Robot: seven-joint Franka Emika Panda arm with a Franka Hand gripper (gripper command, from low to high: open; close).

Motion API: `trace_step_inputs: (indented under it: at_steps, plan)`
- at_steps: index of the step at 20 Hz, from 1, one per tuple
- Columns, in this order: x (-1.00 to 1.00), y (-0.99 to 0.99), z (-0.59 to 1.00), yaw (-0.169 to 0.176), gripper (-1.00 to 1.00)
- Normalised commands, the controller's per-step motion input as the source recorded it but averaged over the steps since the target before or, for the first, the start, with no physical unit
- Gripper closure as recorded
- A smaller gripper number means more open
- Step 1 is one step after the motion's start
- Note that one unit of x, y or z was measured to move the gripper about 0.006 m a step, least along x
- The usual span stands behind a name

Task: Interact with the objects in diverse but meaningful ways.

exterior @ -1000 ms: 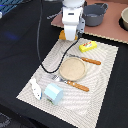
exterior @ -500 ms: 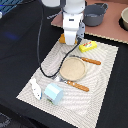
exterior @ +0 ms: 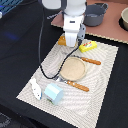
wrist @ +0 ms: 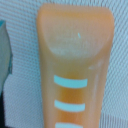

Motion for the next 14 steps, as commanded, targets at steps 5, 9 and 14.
trace_step_inputs:
  at_steps: [5, 9, 14]
  plan:
    - [0.22, 0.18, 0.9, -0.088, -1.0]
    - [0.63, 0.03, 0.49, -0.182, -1.0]
    - [0.62, -0.1, 0.16, -0.221, -1.0]
